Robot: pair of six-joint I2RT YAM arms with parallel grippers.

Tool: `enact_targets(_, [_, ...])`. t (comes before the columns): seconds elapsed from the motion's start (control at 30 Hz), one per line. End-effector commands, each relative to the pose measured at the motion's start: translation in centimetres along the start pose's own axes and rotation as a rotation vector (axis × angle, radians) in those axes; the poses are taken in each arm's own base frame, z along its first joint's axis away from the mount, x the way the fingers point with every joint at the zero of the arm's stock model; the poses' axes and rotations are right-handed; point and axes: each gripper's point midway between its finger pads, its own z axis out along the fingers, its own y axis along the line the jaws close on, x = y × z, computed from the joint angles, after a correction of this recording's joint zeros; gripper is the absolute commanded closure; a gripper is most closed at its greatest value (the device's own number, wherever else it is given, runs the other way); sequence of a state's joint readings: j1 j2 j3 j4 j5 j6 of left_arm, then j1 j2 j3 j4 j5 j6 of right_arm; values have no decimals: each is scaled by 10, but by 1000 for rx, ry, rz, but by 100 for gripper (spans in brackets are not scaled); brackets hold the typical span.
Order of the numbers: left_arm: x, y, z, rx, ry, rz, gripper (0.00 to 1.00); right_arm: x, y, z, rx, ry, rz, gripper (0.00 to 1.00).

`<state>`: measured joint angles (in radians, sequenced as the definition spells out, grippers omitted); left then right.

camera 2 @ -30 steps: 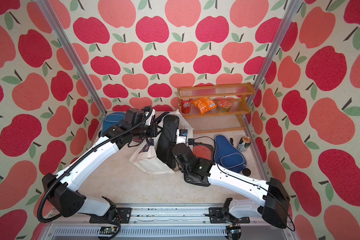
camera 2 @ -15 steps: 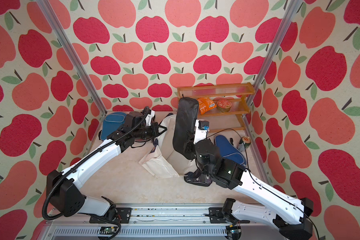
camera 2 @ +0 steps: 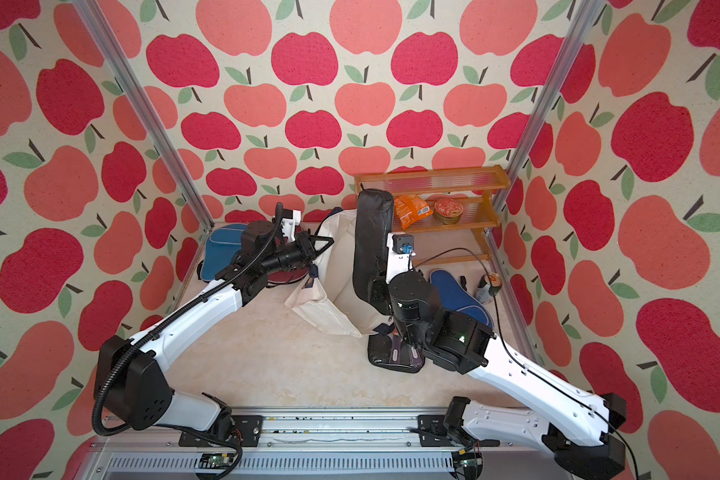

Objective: Remove the ping pong set from the canvas bag
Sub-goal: Pick up the ping pong set from the canvas bag, then place the canvas bag at the center of the board.

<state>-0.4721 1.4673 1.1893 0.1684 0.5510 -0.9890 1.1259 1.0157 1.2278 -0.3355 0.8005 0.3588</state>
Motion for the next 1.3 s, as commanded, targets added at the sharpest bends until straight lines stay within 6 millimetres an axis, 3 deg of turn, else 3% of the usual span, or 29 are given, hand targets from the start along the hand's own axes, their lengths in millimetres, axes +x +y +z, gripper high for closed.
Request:
enact_targets(0.0, [-9, -22, 3, 111, -41, 2, 100, -42, -9, -16, 16, -99, 48, 100])
enact_targets(0.2, [-8, -20, 10, 143, -72, -40, 100, -47, -6, -14, 23, -96, 30, 100])
enact_targets(0.57, [-3, -44, 23, 221, -113, -71, 100, -48, -5, -12, 36, -85, 17, 100])
enact_targets(0.7, [-1, -42, 25, 237, -128, -92, 100, -50, -9, -15, 44, -83, 8, 100])
enact_targets(0.9, [-1, -2, 16, 198, -136, -163, 100, -44, -4, -8, 52, -61, -20, 100])
enact_targets(1.27, [4, 74, -23, -3, -61, -146, 100, -29, 8, 10, 72, -3, -77, 100])
